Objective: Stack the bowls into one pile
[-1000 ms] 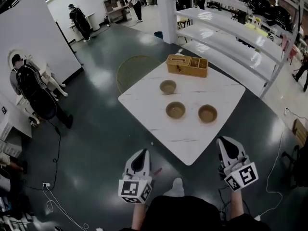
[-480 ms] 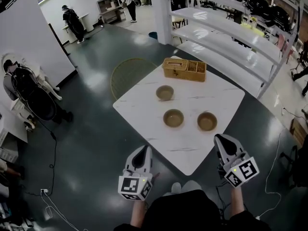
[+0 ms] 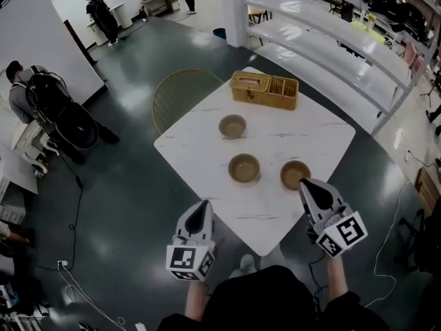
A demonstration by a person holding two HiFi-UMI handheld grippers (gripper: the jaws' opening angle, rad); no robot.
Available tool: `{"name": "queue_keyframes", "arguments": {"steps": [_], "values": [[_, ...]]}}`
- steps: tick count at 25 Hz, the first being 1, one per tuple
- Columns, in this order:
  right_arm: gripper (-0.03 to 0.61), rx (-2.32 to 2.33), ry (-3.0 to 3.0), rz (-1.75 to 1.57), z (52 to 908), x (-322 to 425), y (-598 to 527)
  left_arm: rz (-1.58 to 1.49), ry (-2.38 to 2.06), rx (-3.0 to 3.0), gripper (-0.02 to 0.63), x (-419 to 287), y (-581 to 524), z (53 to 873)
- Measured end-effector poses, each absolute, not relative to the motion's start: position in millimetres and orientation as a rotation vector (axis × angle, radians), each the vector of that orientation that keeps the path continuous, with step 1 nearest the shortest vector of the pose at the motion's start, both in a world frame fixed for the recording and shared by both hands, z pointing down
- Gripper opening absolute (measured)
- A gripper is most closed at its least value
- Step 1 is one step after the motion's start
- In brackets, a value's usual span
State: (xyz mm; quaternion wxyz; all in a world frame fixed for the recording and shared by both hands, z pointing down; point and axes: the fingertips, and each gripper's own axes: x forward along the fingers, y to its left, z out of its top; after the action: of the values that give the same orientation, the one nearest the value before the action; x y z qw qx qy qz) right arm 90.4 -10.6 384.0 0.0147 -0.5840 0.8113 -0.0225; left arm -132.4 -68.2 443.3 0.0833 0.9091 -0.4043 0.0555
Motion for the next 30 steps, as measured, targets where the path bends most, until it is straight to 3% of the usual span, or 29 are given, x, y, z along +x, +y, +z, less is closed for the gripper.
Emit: {"name": "queue_keyframes", "arguments": {"steps": [17, 30], "values": [[0.014, -1.51, 2.743, -0.193, 377.3, 141.1, -132.9, 0.169, -1.437, 2.522, 0.015, -79.0, -136.8, 448.2], [0.014, -1.287, 2.855, -0.436, 403.8, 135.4, -222.3, 0.219, -1.543, 2.418, 0.015, -72.9, -179.2, 467.9]]}}
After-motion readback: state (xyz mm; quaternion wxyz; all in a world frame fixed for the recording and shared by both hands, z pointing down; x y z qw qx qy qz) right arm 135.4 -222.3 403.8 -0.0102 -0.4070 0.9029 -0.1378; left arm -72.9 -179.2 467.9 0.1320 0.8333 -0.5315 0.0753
